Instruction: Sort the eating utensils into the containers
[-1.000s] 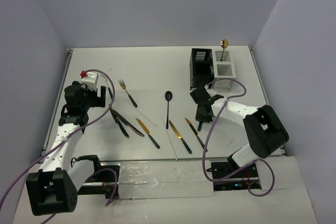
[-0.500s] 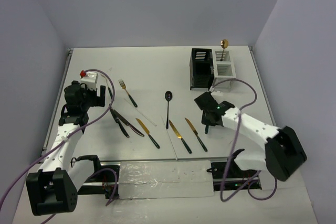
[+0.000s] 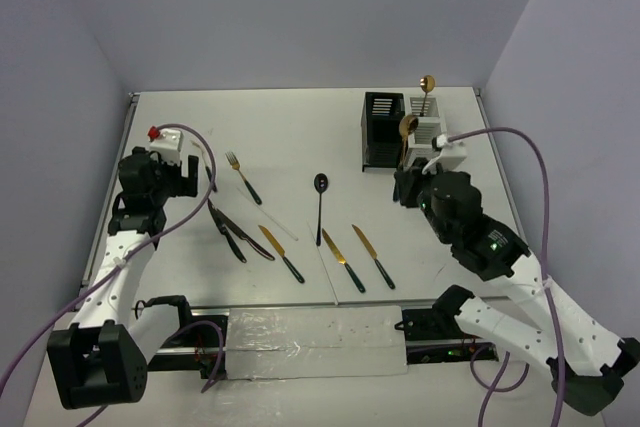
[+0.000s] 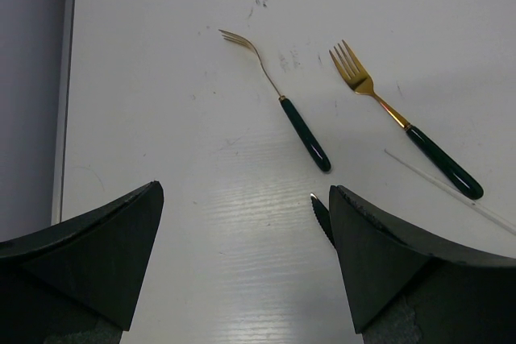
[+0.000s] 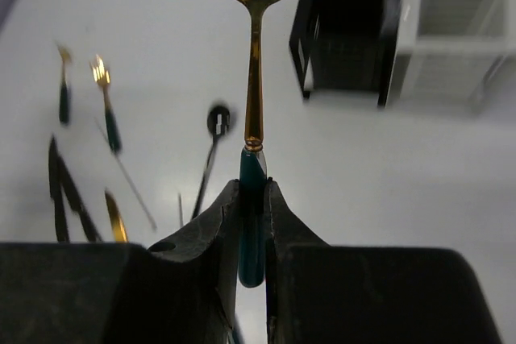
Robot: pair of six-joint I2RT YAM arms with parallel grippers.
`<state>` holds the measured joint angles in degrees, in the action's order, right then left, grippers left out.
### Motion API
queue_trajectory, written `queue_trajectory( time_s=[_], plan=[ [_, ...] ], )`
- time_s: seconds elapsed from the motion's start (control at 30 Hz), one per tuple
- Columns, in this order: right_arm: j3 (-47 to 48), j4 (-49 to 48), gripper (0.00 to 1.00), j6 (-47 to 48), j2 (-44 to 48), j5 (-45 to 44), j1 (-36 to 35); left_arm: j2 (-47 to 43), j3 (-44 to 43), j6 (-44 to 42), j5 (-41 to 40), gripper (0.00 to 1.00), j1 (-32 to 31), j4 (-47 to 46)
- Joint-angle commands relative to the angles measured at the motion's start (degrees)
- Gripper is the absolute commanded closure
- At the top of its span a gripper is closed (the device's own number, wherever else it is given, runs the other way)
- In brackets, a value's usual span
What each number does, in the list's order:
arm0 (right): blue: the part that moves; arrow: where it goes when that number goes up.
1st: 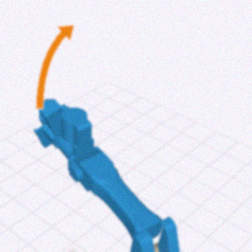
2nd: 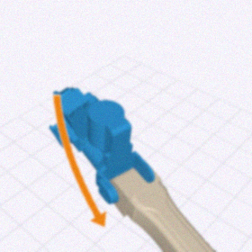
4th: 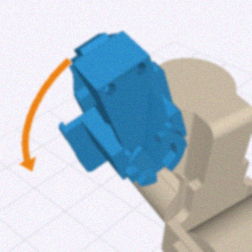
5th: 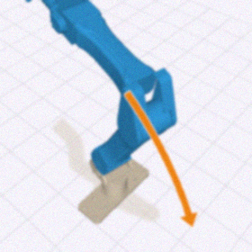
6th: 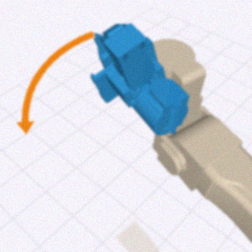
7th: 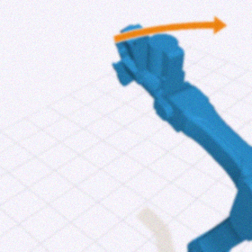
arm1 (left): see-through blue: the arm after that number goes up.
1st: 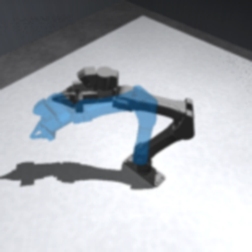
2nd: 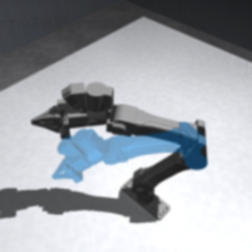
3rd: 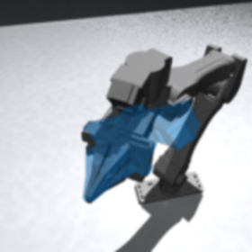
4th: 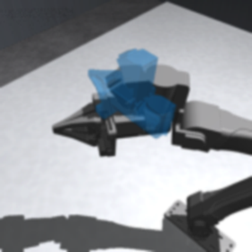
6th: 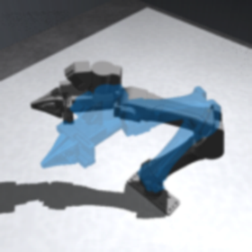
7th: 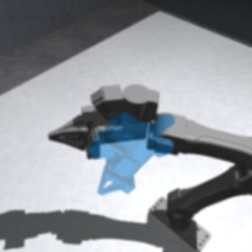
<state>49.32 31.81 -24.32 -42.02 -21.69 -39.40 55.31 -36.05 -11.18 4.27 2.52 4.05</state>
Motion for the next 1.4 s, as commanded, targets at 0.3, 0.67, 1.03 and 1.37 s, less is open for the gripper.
queue_trajectory(
  time_s=[0.3, 0.67, 1.03, 1.37],
  plan=[
    [9.03, -65.18, 1.00, 30.64, -25.80, -3.98, 20.91, 3.31, -10.70, -1.04, -0.67, 0.07, 0.38, 4.21],
    [18.26, -77.68, 1.00, 33.45, -54.29, 4.11, 31.75, 8.76, -16.07, -0.42, -2.51, 0.07, 0.46, 7.72],
    [22.83, -79.63, 1.00, 30.12, -71.08, 8.42, 34.56, 11.57, -15.98, -0.07, -6.82, 0.08, 0.46, 6.76],
    [20.47, -76.73, 1.00, 30.03, -72.50, 13.08, 35.35, 11.66, -16.33, 0.98, -6.56, 0.07, 0.46, 6.49]
  ],
)
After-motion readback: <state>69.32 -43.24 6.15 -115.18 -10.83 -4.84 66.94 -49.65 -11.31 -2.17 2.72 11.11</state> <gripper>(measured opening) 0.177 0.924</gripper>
